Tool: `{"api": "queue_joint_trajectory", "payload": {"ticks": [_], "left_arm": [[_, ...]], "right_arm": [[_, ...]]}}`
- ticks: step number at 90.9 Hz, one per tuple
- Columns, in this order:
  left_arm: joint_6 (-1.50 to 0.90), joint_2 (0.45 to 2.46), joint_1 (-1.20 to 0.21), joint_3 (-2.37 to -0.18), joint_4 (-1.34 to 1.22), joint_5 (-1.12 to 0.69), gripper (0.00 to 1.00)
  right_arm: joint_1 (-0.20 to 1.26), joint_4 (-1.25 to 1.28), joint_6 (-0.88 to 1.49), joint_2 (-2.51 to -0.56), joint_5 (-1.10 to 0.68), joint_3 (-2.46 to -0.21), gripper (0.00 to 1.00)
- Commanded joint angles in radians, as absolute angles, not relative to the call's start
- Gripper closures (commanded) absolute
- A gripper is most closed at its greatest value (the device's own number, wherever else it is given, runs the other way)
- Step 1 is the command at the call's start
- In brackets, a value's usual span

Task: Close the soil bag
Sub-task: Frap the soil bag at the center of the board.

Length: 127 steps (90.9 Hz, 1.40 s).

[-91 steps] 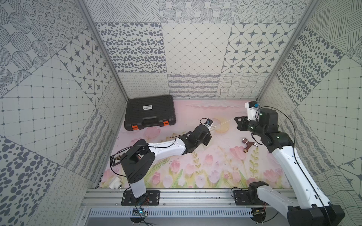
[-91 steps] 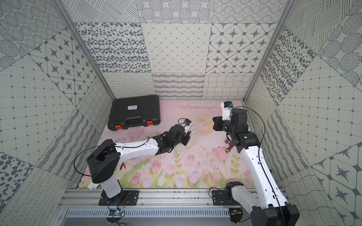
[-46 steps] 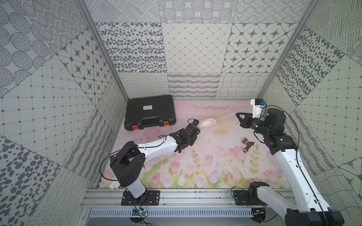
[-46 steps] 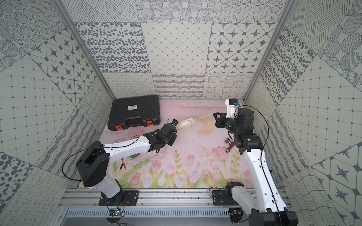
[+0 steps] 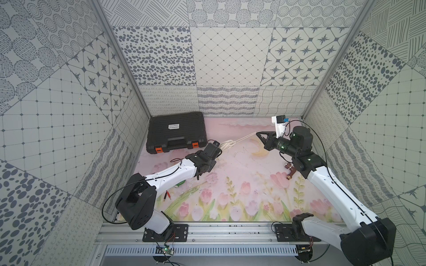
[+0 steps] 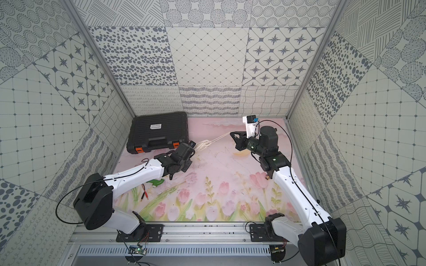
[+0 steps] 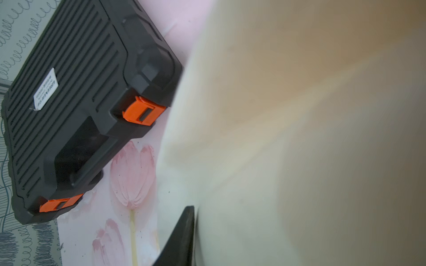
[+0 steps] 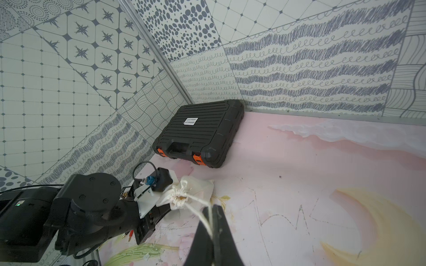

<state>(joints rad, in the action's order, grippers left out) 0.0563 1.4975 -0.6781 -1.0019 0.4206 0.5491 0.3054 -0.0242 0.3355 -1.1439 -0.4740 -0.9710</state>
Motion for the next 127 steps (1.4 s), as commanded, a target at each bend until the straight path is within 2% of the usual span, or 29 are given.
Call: {"api": "queue_joint_trajectory", "payload": {"ticks": [1, 14, 22, 30, 44, 68, 89, 106, 127], "left_arm": [[0.169, 1.425, -0.764, -0.969, 0.324, 0.457, 0.61], [0.209, 1.325, -0.799, -0.949, 0.130, 0.258, 0.47], [0.209, 1.280, -0.799, -0.937, 0.010, 0.148, 0.32], [0.215, 1.277, -0.799, -0.955, -0.075, 0.055, 0.21], [0.222, 1.370, -0.795, -1.063, -0.123, -0.036, 0.18], [0.172, 1.583, -0.731, -1.239, -0.133, -0.174, 0.33], [0.139, 1.673, -0.697, -1.298, -0.168, -0.268, 0.44], [0.112, 1.702, -0.675, -1.319, -0.183, -0.317, 0.61], [0.139, 1.683, -0.675, -1.355, -0.111, -0.344, 0.92]], "right_arm": [[0.330, 0.132, 0.305, -1.154, -0.451, -0.970, 1.00], [0.349, 0.118, 0.280, -1.147, -0.449, -0.960, 1.00], [0.354, 0.108, 0.269, -1.138, -0.453, -0.951, 1.00], [0.359, 0.106, 0.266, -1.135, -0.459, -0.947, 1.00], [0.372, 0.107, 0.265, -1.134, -0.469, -0.944, 1.00], [0.383, 0.092, 0.264, -1.102, -0.469, -0.939, 1.00], [0.385, 0.081, 0.269, -1.081, -0.471, -0.939, 1.00], [0.384, 0.077, 0.268, -1.078, -0.470, -0.940, 1.00], [0.385, 0.071, 0.259, -1.079, -0.466, -0.939, 1.00]]}}
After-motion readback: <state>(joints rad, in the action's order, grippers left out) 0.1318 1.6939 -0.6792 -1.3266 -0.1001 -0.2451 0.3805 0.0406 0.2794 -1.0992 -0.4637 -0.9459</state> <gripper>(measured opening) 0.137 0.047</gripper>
